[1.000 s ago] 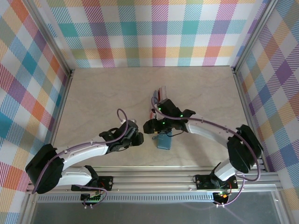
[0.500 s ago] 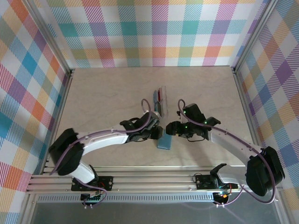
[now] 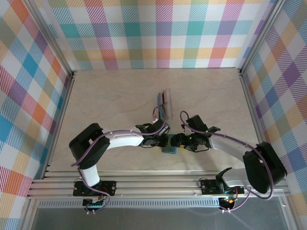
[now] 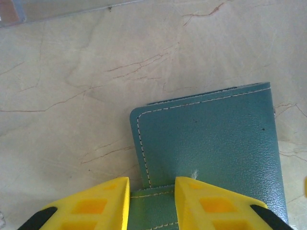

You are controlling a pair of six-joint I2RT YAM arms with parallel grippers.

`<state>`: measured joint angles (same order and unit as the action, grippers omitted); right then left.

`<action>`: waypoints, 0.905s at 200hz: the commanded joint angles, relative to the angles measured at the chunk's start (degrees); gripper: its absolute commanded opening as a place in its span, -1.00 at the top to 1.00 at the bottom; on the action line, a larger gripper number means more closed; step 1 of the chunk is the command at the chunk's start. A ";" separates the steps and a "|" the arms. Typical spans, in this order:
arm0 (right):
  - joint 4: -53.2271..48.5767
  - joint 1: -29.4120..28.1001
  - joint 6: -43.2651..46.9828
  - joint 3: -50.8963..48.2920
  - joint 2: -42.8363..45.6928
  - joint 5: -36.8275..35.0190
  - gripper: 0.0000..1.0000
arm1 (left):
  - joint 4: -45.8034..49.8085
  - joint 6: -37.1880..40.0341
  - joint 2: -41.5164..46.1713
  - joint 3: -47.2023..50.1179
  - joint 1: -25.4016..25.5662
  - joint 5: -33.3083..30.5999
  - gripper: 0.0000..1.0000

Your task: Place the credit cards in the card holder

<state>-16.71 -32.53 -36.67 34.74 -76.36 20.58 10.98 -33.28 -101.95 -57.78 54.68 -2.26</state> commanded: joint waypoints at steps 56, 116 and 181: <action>13.57 0.28 -2.69 -0.83 -10.10 8.26 -0.05 | -3.59 -2.32 -1.28 8.65 -0.36 -1.37 0.39; 0.68 0.76 0.81 1.24 3.17 -0.71 1.00 | -6.00 -2.36 8.51 14.72 -3.73 0.39 0.24; -31.57 0.07 3.33 11.05 19.58 -27.06 1.00 | -3.40 -2.83 18.24 19.25 -4.87 -2.65 0.03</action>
<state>-31.97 -31.83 -35.29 41.39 -59.09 8.49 5.26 -35.55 -85.84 -39.57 50.06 -2.76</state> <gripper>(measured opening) 0.058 0.484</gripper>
